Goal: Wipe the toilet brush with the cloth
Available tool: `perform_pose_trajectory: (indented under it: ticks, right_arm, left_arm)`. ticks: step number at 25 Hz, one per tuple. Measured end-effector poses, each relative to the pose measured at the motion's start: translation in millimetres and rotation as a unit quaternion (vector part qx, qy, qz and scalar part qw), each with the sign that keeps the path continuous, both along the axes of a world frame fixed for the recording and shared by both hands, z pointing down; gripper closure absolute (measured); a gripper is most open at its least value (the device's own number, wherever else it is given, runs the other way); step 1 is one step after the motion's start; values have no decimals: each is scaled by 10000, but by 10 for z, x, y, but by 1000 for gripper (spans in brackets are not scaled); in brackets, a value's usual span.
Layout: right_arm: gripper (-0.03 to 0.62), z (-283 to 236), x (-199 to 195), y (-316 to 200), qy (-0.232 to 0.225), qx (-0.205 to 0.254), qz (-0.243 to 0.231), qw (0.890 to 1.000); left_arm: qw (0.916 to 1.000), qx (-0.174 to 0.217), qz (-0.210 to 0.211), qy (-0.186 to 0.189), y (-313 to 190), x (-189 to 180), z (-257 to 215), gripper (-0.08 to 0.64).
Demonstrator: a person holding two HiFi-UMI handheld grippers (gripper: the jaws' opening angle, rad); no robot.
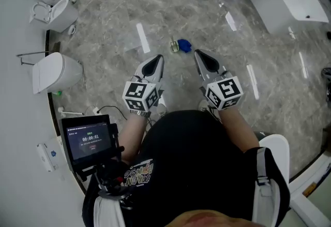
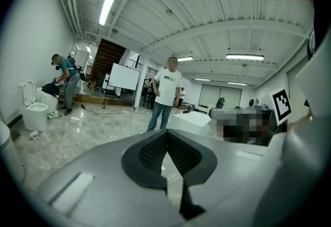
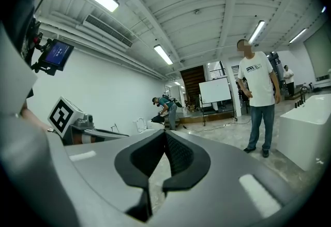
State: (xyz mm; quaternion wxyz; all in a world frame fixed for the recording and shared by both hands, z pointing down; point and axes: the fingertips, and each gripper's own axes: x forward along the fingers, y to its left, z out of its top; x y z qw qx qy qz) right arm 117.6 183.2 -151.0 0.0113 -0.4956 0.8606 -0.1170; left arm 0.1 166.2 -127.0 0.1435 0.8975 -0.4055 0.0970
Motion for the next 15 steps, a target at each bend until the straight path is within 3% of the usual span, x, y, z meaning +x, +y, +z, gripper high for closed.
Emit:
perform_pose_trajectory:
  ticks: [2, 4, 15]
  right_arm:
    - [584, -2, -11, 32, -75, -1, -53, 10000]
    - [534, -4, -19, 48, -122, -45, -128, 9998]
    - [534, 92, -102, -39, -184, -468, -571, 9971]
  left_arm:
    - [10000, -41, -10, -17, 15, -21, -1, 548]
    - [10000, -80, -36, -17, 11, -44, -5, 548]
    - [9978, -273, -587, -116, -45, -347, 5, 549]
